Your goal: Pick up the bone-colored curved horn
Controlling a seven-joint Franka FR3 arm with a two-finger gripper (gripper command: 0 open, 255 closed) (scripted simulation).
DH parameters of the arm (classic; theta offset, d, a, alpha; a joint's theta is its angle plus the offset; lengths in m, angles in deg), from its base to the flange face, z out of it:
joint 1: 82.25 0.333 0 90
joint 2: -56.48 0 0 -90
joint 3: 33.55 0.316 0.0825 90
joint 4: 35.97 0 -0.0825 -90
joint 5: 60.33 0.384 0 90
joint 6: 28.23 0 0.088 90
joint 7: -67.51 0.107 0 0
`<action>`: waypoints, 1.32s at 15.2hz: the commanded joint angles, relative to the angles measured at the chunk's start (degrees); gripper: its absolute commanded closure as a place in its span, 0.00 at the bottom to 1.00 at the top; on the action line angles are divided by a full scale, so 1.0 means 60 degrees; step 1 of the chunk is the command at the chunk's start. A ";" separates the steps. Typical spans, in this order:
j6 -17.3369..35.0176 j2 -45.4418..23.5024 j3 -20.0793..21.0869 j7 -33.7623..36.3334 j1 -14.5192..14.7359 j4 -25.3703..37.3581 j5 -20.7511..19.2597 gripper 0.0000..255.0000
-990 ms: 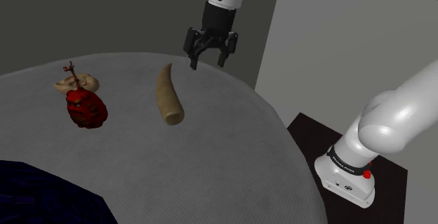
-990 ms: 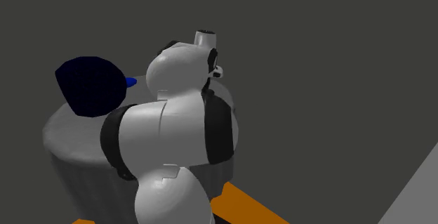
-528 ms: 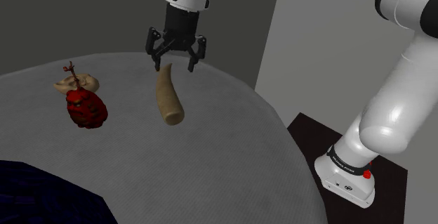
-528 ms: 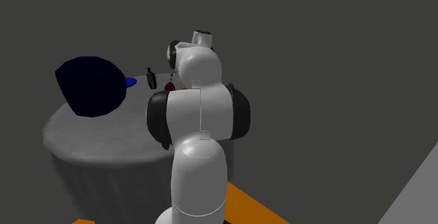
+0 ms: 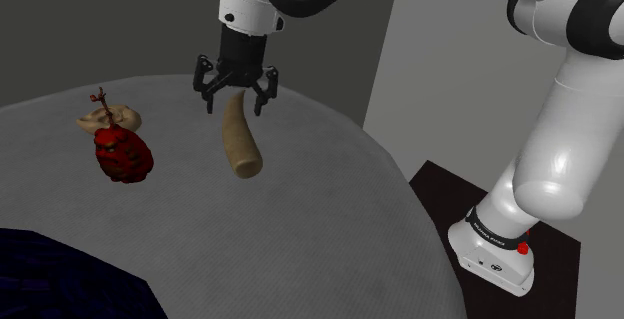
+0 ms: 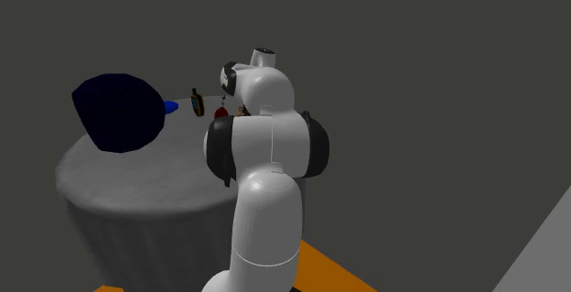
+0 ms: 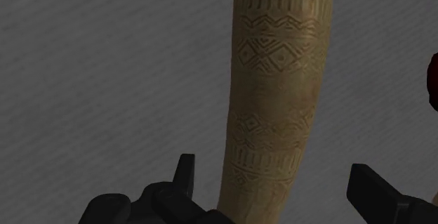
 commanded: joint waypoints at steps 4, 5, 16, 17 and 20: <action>0.0320 -0.0036 -0.0013 -0.0053 -0.0013 -0.0290 0.0000 1.00; 0.0320 -0.0037 -0.0012 -0.0048 -0.0010 -0.0288 -0.0002 1.00; -0.0071 -0.0043 -0.0006 0.0011 0.0008 0.0113 -0.0026 1.00; -0.0199 -0.0049 -0.0004 0.0034 0.0017 0.0248 -0.0037 1.00; -0.0588 -0.0084 0.0003 0.0107 0.0050 0.0674 -0.0077 1.00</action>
